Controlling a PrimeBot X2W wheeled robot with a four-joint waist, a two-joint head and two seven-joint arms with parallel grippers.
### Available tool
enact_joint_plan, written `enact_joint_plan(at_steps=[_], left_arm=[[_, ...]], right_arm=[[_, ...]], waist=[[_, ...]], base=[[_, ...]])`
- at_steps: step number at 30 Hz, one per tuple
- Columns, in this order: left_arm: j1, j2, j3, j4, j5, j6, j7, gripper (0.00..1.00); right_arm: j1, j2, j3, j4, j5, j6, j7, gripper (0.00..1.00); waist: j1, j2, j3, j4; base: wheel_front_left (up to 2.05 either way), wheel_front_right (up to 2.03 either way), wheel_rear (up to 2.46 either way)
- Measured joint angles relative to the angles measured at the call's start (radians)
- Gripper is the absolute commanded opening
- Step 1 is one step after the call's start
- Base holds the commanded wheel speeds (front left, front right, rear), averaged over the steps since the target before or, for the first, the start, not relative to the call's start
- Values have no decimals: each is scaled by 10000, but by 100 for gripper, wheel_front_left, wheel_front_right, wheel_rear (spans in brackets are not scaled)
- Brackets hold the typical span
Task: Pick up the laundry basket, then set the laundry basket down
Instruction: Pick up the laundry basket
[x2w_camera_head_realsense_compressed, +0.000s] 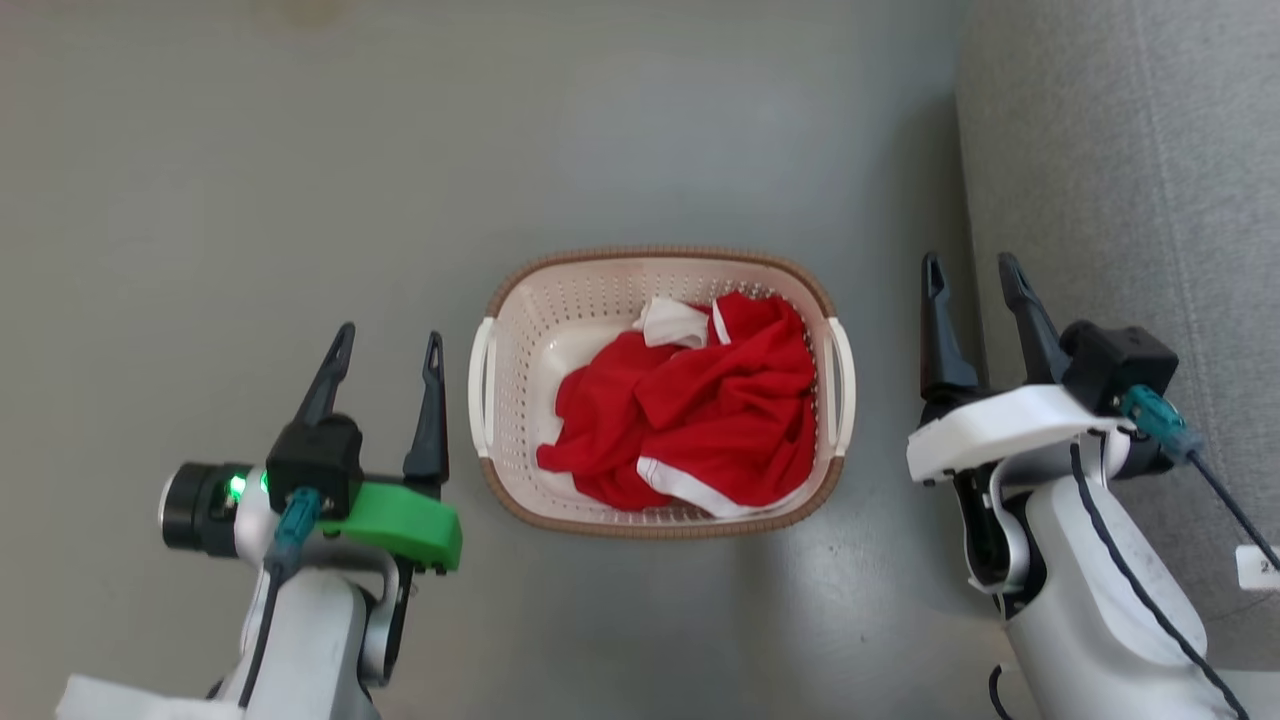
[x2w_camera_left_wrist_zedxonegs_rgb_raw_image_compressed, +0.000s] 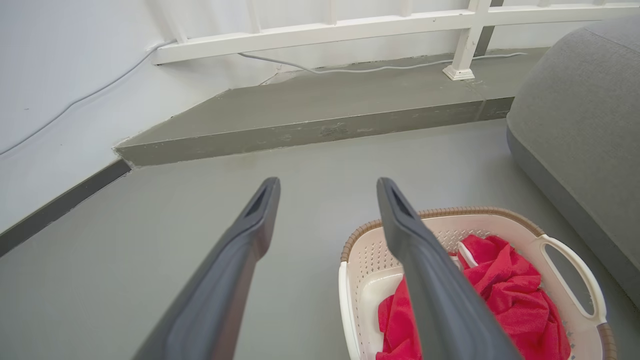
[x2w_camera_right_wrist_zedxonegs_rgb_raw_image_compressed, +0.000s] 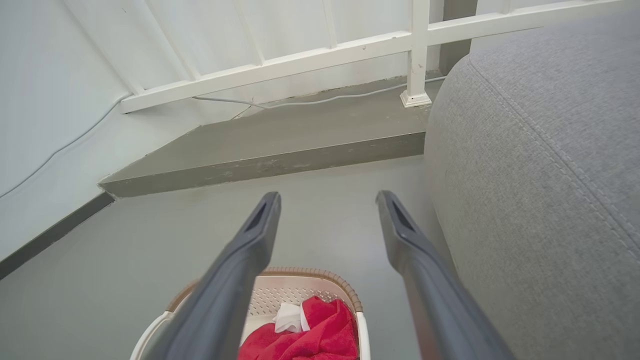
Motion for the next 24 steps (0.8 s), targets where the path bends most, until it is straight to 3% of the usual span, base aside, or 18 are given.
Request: enact_joint_plan(at_steps=[24], left_arm=[[-3553, -127, -562, 3127, -941, -343, 0, 100]], right_arm=[[-3027, -128, 265, 2750, 523, 0, 0, 100]], waist=[[0, 0, 3554, 139]], base=[[0, 0, 0]])
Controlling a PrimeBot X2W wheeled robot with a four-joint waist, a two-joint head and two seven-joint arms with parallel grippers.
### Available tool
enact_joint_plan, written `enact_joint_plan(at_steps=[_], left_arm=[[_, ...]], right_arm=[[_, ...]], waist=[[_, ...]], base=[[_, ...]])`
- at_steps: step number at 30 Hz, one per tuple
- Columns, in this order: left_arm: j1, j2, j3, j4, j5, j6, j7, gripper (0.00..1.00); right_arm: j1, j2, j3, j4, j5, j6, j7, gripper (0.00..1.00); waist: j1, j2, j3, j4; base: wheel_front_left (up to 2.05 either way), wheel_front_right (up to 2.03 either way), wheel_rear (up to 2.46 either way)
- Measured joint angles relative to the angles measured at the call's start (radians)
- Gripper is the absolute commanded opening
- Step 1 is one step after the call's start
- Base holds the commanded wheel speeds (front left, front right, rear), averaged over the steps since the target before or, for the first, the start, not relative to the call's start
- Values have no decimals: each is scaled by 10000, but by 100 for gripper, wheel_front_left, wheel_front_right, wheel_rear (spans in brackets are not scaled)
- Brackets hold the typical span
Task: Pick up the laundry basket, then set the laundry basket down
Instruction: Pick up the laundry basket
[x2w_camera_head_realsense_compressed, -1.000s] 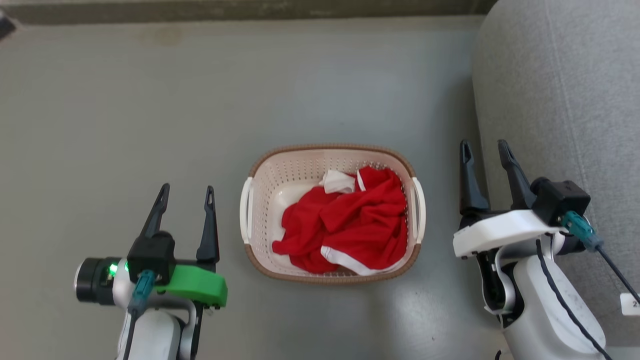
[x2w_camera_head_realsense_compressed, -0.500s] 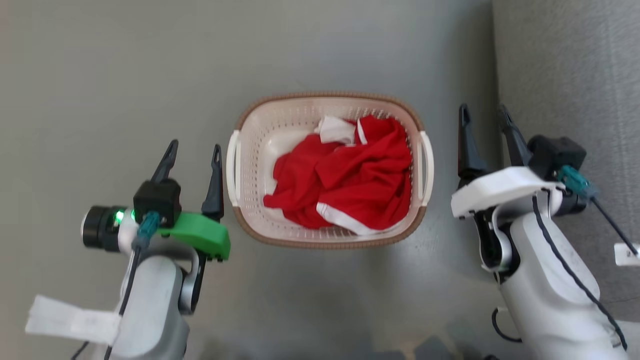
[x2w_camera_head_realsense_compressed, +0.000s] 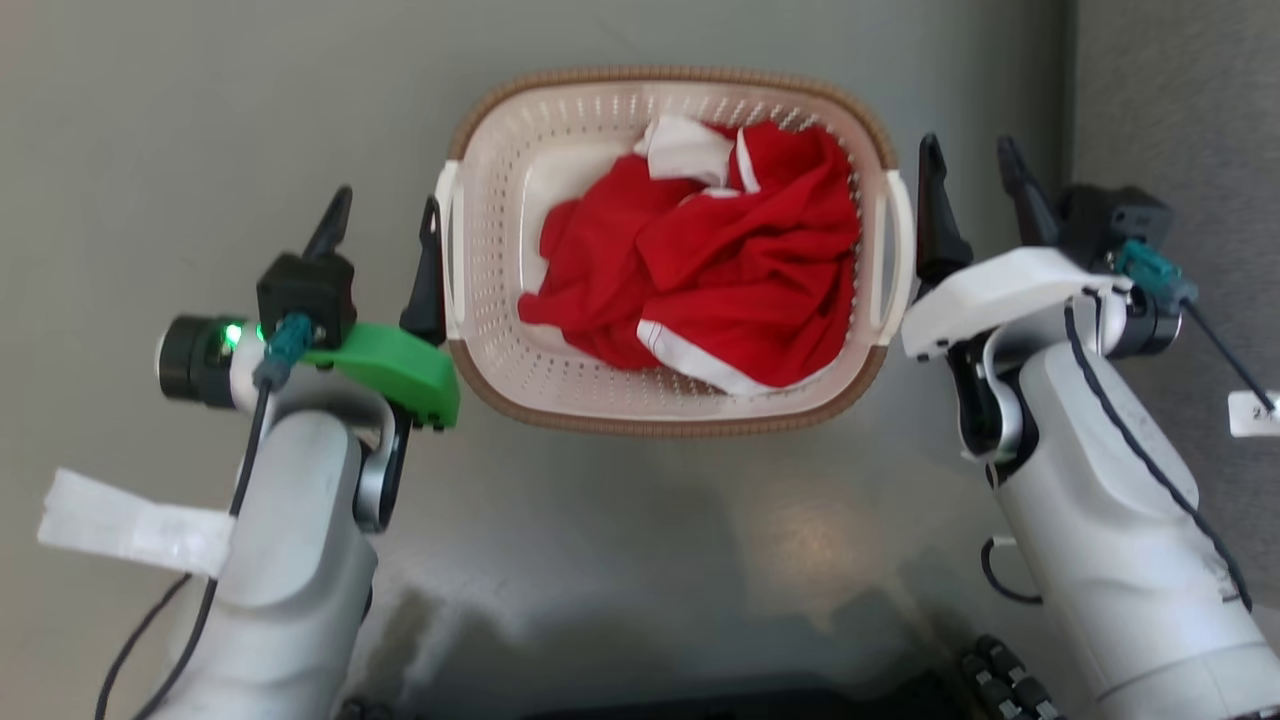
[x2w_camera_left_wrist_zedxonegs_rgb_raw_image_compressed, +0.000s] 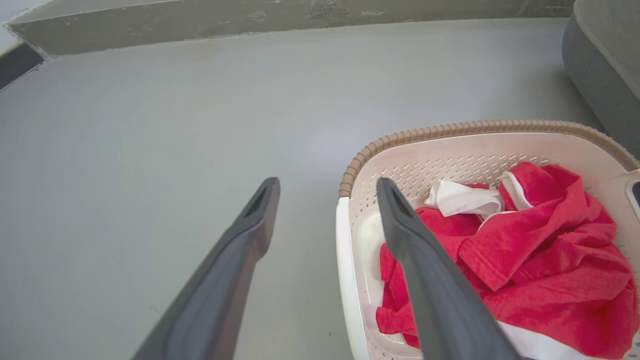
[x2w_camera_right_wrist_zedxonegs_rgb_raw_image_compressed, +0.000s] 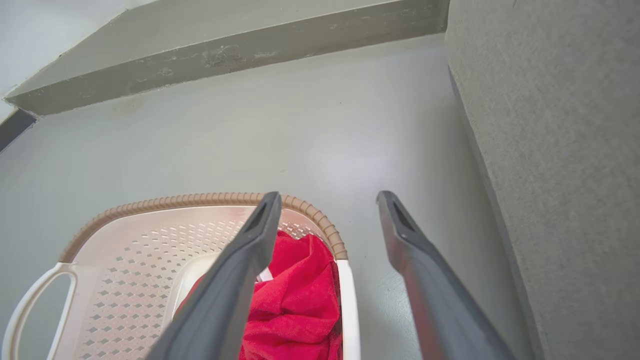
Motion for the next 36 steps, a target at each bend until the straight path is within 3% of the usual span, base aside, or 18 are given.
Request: enact_joint_plan(at_steps=[12, 36], left_arm=[[-1192, -58, -443, 650, -203, -130, -2, 100], [-2150, -81, -1371, 2633, -779, -345, -2, 100]], right_arm=[[-947, -27, 69, 675, 180, 0, 2, 100], [-1879, -42, 945, 2094, 993, 0, 0, 100]], waist=[[0, 0, 1426, 146], [0, 0, 2367, 145]], base=[[0, 0, 0], [0, 0, 0]])
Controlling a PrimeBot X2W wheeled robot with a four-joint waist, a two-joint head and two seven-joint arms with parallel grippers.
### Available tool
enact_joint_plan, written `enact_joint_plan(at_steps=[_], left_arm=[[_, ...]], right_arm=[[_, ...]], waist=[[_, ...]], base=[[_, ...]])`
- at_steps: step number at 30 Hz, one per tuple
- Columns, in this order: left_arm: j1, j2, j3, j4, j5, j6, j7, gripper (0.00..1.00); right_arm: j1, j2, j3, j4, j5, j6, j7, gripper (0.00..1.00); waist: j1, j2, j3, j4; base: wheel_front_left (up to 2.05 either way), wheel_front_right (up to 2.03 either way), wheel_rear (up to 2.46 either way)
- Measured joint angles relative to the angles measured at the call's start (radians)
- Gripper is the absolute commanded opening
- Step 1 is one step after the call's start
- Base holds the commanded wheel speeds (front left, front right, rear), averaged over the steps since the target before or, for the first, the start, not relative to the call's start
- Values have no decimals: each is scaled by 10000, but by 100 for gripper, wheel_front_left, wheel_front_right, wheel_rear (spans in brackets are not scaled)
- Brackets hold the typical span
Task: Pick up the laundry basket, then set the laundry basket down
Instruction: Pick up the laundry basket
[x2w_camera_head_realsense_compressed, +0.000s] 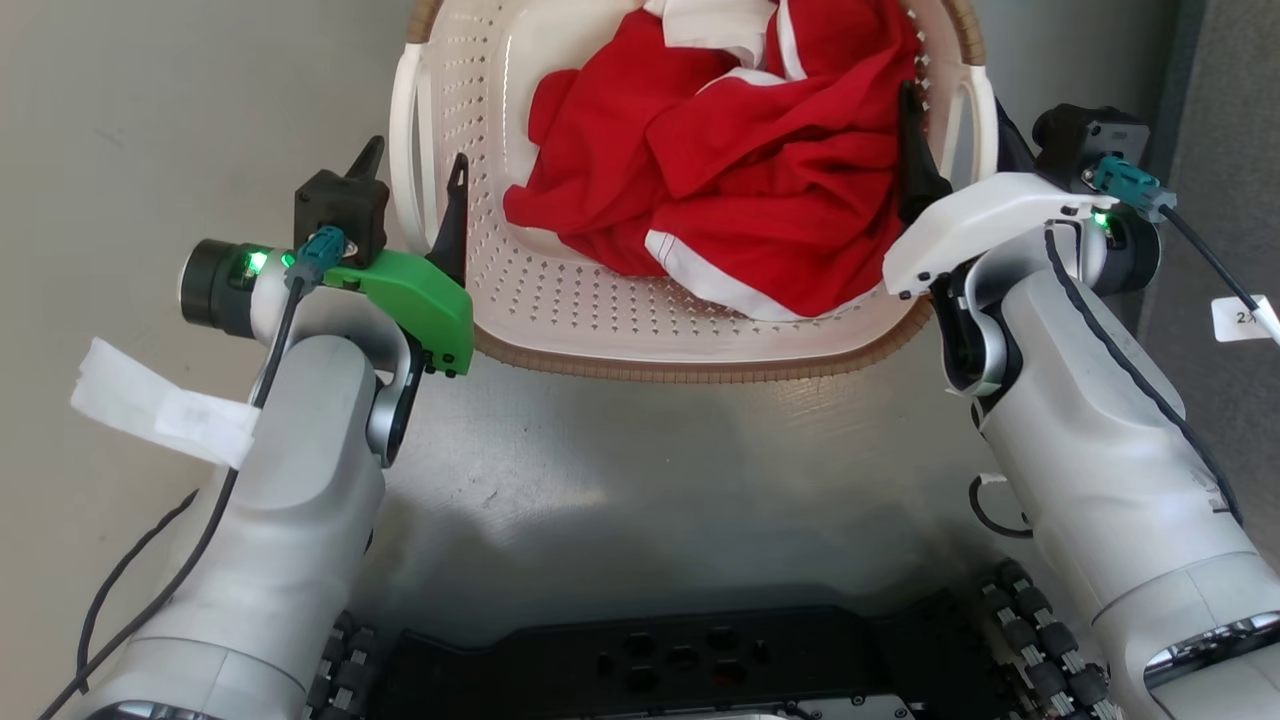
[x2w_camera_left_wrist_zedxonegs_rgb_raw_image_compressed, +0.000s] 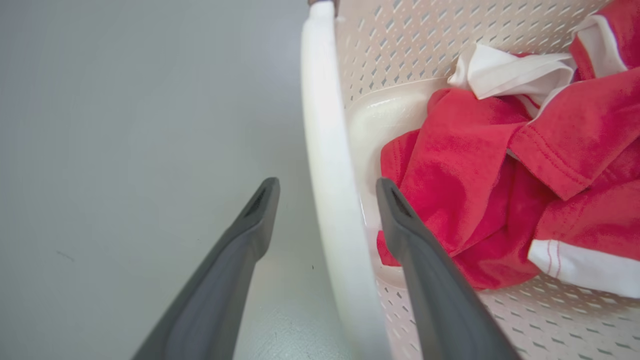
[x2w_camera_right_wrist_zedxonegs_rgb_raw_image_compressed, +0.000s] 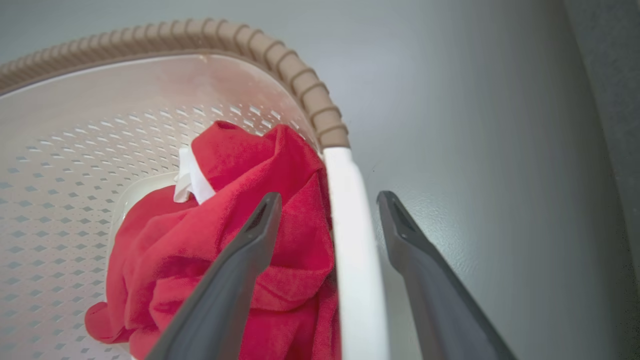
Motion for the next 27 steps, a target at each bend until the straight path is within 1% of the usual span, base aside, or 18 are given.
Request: enact_joint_plan(at_steps=[10, 11, 12, 13, 14, 15, 16, 17, 19, 21, 22, 23, 27], left_arm=[[-303, -6, -173, 466, -134, 2, 0, 100], [-352, -12, -221, 531, -150, 2, 0, 100], [-399, -13, -270, 602, -178, 2, 0, 100], [-438, -15, -314, 650, -209, 2, 0, 100], [-468, -15, -349, 681, -224, 2, 0, 81], [-485, -15, -378, 702, -270, 2, 0, 68], [-492, -19, -414, 740, -366, 0, 0, 56], [-498, -31, -449, 782, -445, 0, 0, 48], [-522, -79, -545, 886, -479, -10, -2, 40], [-548, -123, -662, 965, -497, -15, -44, 24], [-570, -123, -677, 1009, -539, -15, -42, 9], [-584, -119, -677, 1039, -573, -13, -42, 0], [-594, -82, -708, 1308, -658, -6, -38, 0]], right_arm=[[-169, -42, 249, 374, 174, -4, -46, 100], [-187, -44, 267, 418, 190, -6, -52, 94], [-201, -46, 288, 453, 222, -6, -61, 92], [-227, -46, 314, 499, 255, -6, -86, 82], [-244, -50, 343, 533, 265, -8, -86, 64], [-266, -59, 378, 575, 286, -10, -86, 50], [-280, -65, 410, 606, 326, -10, -88, 45], [-288, -65, 433, 637, 341, -10, -86, 41], [-294, -65, 474, 727, 412, -10, -86, 30], [-301, -63, 523, 851, 485, -8, -86, 4], [-304, -67, 566, 897, 531, 4, -84, 0], [-312, -56, 616, 940, 575, 4, -84, 0], [-312, 96, 807, 1164, 861, 2, -69, 0]], waist=[[0, 0, 124, 92], [0, 0, 122, 93], [-1, 0, 119, 93], [0, 0, 115, 92], [0, 0, 109, 90], [0, 0, 103, 86], [0, 0, 97, 82], [0, 0, 89, 77], [0, 0, 70, 65], [0, 0, 46, 52], [0, 0, 30, 45], [0, 0, 5, 39], [0, 0, -160, 14]], base=[[0, 0, 0], [0, 0, 0], [0, 0, 0], [0, 0, 0], [0, 0, 0], [0, 0, 0], [0, 0, 0], [0, 0, 0], [0, 0, 0], [0, 0, 0], [0, 0, 0], [0, 0, 0], [0, 0, 0]])
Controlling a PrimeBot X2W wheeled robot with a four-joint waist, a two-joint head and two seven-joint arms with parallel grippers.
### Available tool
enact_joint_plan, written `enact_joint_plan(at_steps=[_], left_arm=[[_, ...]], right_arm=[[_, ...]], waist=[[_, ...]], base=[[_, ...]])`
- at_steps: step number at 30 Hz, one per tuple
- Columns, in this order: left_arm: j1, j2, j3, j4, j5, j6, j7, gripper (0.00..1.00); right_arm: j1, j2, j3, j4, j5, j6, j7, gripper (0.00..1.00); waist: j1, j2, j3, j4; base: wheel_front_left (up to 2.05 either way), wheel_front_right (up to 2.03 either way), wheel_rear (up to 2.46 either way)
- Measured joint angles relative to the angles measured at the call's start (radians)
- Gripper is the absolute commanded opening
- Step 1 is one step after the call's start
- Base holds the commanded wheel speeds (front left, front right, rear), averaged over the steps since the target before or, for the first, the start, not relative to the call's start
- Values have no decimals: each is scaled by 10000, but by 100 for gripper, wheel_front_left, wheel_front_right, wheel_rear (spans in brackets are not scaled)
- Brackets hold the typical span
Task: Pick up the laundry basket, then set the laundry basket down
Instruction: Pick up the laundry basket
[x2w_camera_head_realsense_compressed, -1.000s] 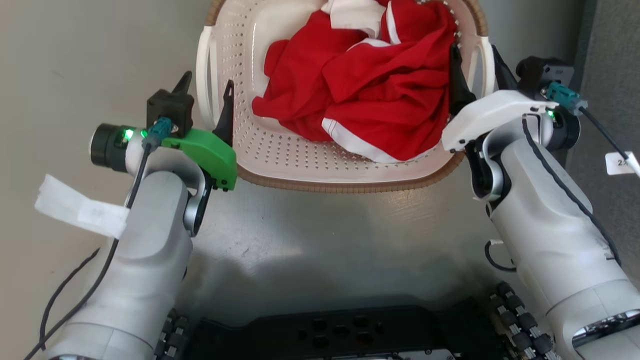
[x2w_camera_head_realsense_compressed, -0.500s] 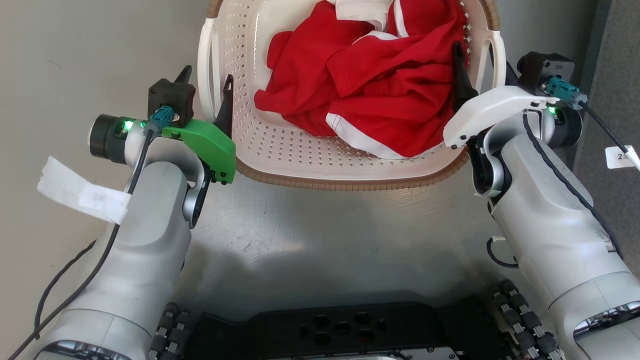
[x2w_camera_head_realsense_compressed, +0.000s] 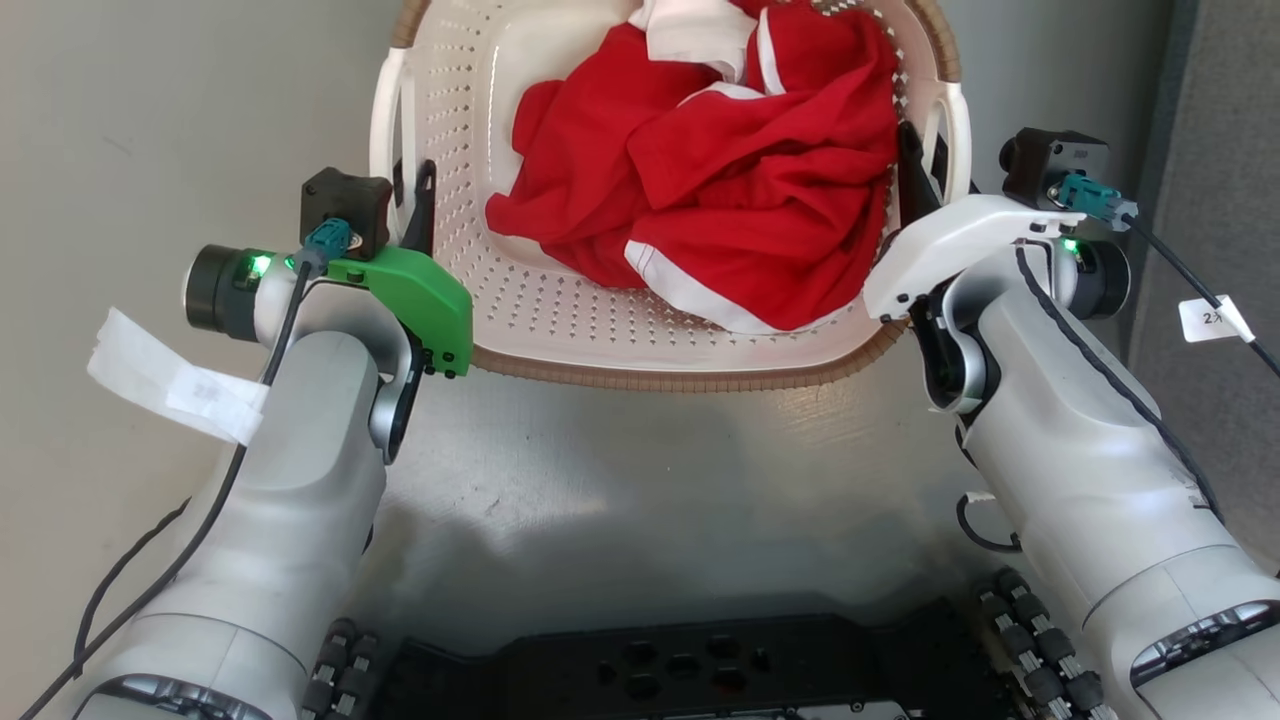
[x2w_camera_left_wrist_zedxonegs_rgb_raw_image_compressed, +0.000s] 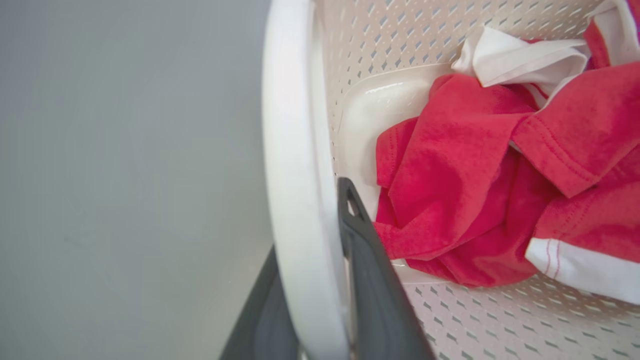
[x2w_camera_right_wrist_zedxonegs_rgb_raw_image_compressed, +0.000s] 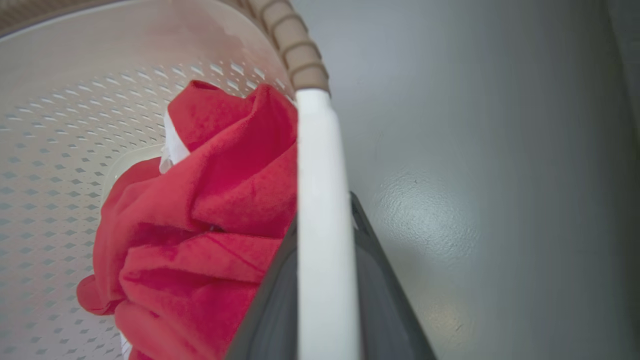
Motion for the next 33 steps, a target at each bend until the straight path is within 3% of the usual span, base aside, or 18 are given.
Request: enact_joint_plan(at_steps=[19, 33], left_arm=[[559, -86, -115, 619, -617, 12, -2, 0], [1901, -270, -397, 1645, -1473, -184, 244, 0]], right_arm=[[49, 107, 675, 1032, 637, 25, 71, 0], [895, 251, 1718, 2063, 1419, 456, 731, 0]], waist=[[0, 0, -1563, -93], [-1, 0, -3530, -106]], base=[[0, 0, 0], [0, 0, 0]])
